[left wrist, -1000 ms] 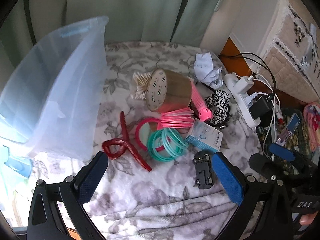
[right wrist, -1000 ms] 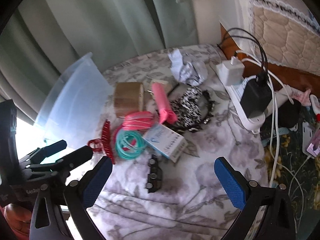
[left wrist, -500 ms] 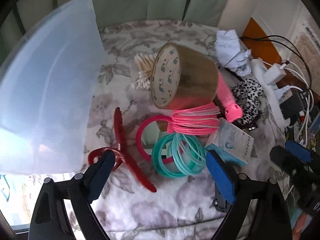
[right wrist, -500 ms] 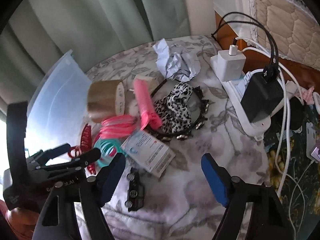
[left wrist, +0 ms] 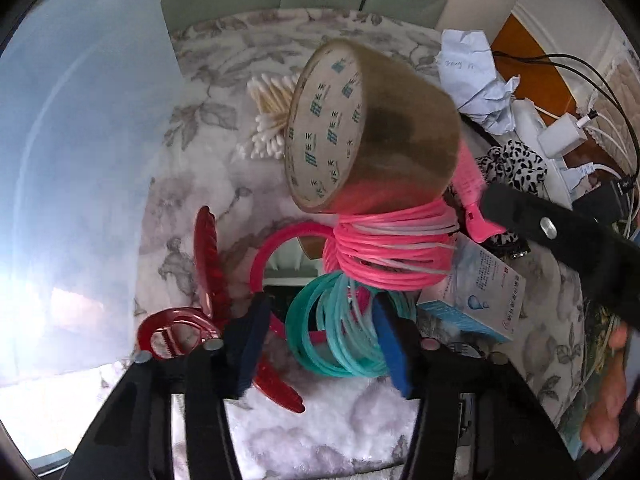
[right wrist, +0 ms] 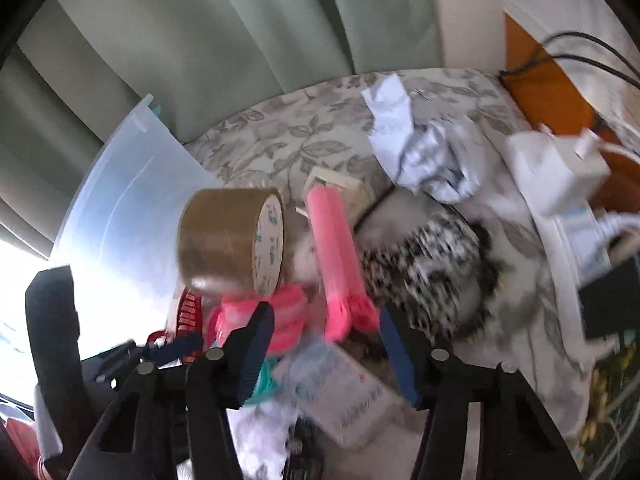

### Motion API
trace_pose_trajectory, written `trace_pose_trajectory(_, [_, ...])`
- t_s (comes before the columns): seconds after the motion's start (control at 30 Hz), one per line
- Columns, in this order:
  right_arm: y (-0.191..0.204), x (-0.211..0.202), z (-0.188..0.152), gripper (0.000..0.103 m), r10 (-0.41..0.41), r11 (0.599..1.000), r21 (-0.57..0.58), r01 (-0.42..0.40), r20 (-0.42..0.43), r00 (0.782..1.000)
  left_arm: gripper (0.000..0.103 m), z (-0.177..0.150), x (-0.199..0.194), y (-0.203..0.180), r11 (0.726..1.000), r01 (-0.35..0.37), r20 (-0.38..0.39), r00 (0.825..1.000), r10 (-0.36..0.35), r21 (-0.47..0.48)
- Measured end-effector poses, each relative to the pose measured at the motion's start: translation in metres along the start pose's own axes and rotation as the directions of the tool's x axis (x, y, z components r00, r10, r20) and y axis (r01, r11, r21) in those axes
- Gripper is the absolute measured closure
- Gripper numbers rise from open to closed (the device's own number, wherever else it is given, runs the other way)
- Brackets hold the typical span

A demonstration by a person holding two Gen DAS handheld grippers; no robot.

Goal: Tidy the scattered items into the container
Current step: 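Grasp the teal bangles with the left gripper while the right gripper grasps the pink rollers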

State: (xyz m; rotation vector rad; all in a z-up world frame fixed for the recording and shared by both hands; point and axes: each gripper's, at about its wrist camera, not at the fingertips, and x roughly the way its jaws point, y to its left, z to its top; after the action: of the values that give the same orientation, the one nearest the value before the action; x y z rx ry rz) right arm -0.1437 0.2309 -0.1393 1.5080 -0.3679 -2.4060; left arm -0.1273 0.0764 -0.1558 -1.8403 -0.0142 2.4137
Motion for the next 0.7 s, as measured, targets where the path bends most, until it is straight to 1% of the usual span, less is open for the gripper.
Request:
trace_pose_trajectory(0.07, [0.0,0.012,0.006,0.055,0.003,1.0,-0.002,-0.003,-0.011,1.0,0.06,0.001,0.003,0.0,1.0,0.007,-0.006,1.0,-0.007,0.003])
trace_pose_trajectory(0.17, [-0.003,0.029,0.01,0.06,-0.013,1.0,0.005,0.014,-0.041,0.999,0.064,0.002,0.006,0.001,1.0,0.007,-0.01,1.0,-0.007,0.003])
trace_pose_trajectory(0.3, [-0.004,0.045,0.013,0.06,-0.027,1.0,0.001,0.027,-0.07,0.997,0.073,0.003,0.006,0.005,1.0,0.002,-0.005,1.0,-0.002,-0.01])
trace_pose_trajectory(0.33, [-0.004,0.047,0.013,0.06,-0.031,1.0,-0.002,0.031,-0.073,0.997,0.077,0.003,0.006,0.006,1.0,-0.001,-0.004,1.0,0.001,-0.014])
trace_pose_trajectory(0.37, [-0.003,0.048,0.013,0.061,-0.035,0.999,-0.004,0.035,-0.073,0.997,0.079,0.003,0.006,0.007,1.0,-0.001,-0.004,1.0,0.001,-0.018])
trace_pose_trajectory(0.5, [-0.007,0.044,0.012,0.073,-0.035,0.999,0.021,0.037,-0.071,0.997,0.085,0.0,0.002,0.009,0.999,0.012,-0.002,1.0,-0.012,-0.032])
trace_pose_trajectory(0.63, [-0.01,0.032,0.005,0.073,-0.024,0.998,0.053,0.027,-0.051,0.998,0.089,-0.005,-0.004,0.011,0.999,0.024,0.002,1.0,-0.024,-0.037])
trace_pose_trajectory(0.7, [-0.01,0.022,0.001,0.074,-0.026,0.997,0.066,0.028,-0.034,0.999,0.09,-0.008,-0.008,0.012,0.999,0.025,0.009,1.0,-0.025,-0.039])
